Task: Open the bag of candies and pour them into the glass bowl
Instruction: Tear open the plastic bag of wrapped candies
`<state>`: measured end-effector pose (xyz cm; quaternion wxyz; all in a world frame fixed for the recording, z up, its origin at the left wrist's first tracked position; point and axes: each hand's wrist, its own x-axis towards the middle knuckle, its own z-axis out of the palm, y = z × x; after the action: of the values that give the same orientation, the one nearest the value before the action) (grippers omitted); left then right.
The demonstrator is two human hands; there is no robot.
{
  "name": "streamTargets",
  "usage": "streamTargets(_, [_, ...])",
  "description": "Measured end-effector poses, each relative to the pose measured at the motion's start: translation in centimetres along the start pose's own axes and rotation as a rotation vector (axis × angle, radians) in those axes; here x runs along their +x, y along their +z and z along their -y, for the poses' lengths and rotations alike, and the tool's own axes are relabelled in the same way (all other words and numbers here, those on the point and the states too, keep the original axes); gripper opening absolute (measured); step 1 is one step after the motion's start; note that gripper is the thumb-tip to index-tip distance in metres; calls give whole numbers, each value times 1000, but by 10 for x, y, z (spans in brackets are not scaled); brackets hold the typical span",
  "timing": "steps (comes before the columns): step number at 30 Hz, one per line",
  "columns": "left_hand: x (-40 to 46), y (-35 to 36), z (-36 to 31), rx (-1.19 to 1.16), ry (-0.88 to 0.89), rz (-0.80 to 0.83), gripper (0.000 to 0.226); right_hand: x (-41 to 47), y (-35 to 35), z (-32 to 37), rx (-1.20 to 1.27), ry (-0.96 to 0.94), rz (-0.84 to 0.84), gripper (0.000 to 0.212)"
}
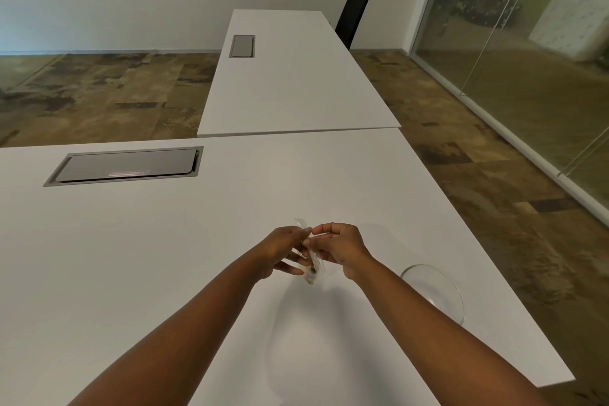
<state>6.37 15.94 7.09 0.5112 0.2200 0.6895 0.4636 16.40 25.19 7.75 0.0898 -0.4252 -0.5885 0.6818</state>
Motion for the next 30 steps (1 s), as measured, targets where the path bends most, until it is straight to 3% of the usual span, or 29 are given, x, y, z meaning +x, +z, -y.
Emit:
streamTargets(8, [2, -3, 4, -41, 78, 16, 31, 7, -5, -1, 47, 1, 58, 9])
streamTargets(11, [5, -3, 5, -33, 108, -6, 27, 10, -4, -4, 30, -34, 46, 23])
streamTargets(14, [8, -2, 7, -78, 125, -20, 27, 10, -3, -3, 36, -42, 30, 17])
streamTargets(16, [8, -1, 8, -123, 135, -10, 28, 10, -3, -2, 70, -23, 59, 7])
streamTargets(19, [8, 0, 9, -190, 144, 10, 29, 12, -4, -2, 139, 38, 101, 16])
streamTargets(30, [10, 5, 10, -372, 101, 97, 30, 15, -11, -6, 272, 187, 163, 16])
